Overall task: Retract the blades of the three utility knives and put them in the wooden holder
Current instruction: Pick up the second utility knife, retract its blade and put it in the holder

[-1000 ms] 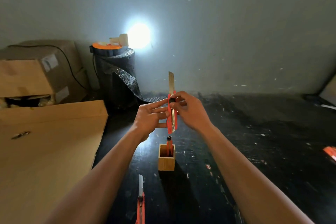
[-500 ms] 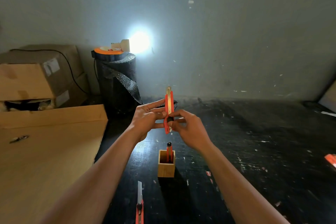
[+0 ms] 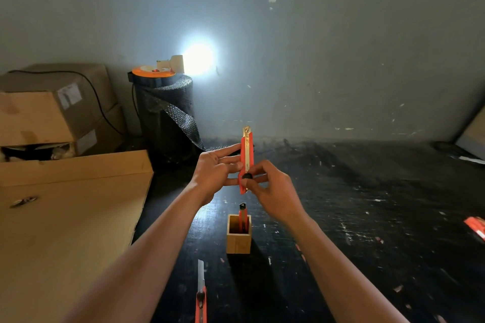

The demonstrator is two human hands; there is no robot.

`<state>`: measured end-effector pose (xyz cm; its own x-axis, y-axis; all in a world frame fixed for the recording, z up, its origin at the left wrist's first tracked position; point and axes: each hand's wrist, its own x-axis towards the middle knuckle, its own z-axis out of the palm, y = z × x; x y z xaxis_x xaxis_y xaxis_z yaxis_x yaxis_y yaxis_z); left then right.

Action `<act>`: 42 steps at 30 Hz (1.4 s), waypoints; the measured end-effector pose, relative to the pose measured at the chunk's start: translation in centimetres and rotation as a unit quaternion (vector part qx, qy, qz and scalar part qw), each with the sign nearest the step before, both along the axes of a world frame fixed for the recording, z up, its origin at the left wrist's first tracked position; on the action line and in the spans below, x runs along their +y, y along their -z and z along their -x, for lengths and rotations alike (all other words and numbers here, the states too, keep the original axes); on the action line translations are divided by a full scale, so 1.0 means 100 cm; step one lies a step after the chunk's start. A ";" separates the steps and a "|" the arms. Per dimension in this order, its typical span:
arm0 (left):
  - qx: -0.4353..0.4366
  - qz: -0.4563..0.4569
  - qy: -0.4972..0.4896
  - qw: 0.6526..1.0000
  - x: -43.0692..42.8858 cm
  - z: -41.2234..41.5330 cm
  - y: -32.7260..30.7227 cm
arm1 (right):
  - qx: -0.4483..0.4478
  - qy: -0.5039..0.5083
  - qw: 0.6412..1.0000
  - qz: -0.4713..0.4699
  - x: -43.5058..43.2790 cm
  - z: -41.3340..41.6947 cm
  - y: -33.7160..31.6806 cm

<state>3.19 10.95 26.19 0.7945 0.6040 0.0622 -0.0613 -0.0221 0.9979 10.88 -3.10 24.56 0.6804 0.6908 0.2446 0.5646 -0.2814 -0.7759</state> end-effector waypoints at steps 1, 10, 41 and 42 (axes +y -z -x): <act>-0.001 -0.001 -0.001 1.000 0.001 0.000 0.000 | -0.002 -0.005 1.000 -0.002 -0.001 0.000 0.000; -0.003 0.000 -0.003 1.000 0.000 -0.002 0.000 | 0.005 0.016 1.000 -0.021 0.001 -0.001 0.002; 0.006 0.014 0.004 1.000 0.004 0.001 0.015 | 0.031 -0.016 0.999 -0.028 0.010 -0.012 0.028; 0.006 0.018 0.009 1.000 0.005 0.002 0.018 | 0.036 -0.014 0.999 -0.036 0.011 -0.014 0.028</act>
